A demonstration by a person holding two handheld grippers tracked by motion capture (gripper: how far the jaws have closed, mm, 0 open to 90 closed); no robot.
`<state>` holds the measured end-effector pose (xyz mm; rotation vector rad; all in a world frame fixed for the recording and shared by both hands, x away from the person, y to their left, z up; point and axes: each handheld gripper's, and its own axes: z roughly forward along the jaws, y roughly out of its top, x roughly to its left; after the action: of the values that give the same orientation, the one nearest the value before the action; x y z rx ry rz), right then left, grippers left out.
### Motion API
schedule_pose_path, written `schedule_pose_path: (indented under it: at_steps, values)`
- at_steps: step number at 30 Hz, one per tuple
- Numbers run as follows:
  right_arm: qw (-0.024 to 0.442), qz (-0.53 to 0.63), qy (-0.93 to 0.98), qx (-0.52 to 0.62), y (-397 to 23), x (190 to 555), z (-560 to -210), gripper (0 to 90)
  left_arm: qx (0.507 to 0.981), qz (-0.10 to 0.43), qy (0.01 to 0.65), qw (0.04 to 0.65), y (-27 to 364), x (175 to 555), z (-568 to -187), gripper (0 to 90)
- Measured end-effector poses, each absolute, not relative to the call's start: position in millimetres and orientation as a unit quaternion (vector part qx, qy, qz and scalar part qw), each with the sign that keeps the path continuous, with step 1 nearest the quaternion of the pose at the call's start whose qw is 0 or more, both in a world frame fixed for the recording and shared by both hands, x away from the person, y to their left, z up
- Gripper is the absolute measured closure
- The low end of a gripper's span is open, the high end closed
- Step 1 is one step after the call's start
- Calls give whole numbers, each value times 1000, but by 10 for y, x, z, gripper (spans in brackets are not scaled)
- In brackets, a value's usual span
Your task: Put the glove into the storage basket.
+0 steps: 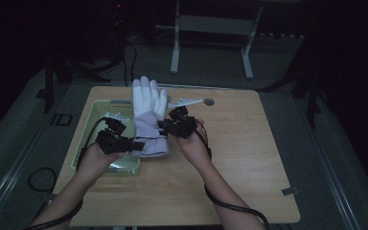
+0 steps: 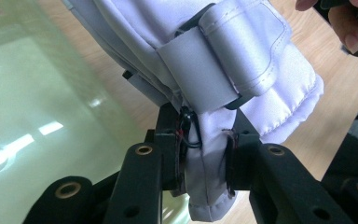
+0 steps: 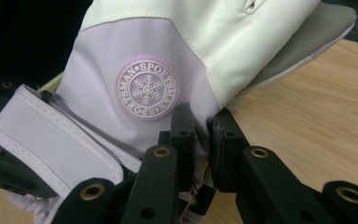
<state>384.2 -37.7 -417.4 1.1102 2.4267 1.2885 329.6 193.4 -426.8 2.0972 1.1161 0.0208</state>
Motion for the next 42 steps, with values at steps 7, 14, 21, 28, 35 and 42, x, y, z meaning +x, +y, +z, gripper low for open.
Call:
schedule_pose_path:
  at_steps: [7, 14, 21, 28, 35, 42]
  values:
    - [75, 439, 814, 372, -44, 3866, -4212, 815, 820, 4, 448, 357, 2267, 3297, -4251, 720]
    - [63, 435, 821, 365, 370, 3860, -4270, 815, 817, -5, 462, 345, 2657, 3255, -4288, 720]
    - [58, 429, 827, 359, 674, 3861, -4327, 815, 822, -14, 461, 335, 2923, 3284, -4321, 721]
    - [59, 411, 830, 373, 753, 3909, -4464, 815, 823, -34, 465, 324, 2941, 3386, -4490, 721]
    - [56, 373, 841, 388, 796, 3949, -4730, 815, 821, -64, 474, 311, 2927, 3468, -4809, 721]
    - [62, 330, 855, 395, 864, 3963, -4922, 814, 824, -77, 480, 290, 2913, 3528, -5017, 720]
